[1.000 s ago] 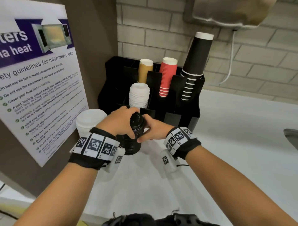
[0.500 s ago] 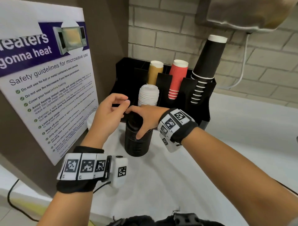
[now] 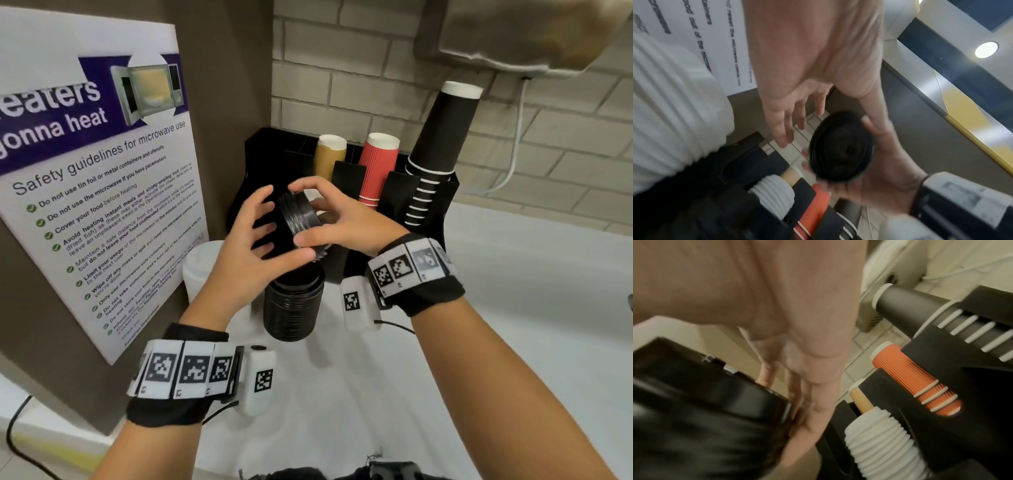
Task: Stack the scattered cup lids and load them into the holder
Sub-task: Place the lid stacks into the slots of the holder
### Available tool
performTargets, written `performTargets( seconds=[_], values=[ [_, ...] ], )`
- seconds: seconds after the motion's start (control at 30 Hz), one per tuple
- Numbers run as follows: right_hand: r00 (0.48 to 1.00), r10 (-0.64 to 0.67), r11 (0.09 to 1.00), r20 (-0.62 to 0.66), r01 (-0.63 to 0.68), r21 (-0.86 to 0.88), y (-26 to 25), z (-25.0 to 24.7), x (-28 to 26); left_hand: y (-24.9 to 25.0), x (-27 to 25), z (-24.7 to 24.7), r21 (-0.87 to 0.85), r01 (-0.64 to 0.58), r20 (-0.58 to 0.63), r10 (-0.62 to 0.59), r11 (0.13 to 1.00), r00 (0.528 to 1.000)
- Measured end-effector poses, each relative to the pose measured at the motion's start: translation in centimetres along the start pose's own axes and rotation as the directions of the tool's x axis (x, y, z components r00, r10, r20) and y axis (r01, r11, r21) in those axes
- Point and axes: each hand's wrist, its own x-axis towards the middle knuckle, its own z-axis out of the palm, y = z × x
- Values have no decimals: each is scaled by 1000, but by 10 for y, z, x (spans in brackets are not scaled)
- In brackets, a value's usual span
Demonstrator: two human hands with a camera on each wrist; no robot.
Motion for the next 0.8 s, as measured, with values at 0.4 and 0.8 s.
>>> performTargets(
  seconds=[0.4,0.8],
  values=[
    [1000,8,993,-16,-6,118,-4,-8,-24,-2,2,17,-71,-40,93,46,997,995],
    [969,-106,994,-222,101,-33,10,-27,-9,-4,12,14,-42,-28,69,31,999,997]
  ],
)
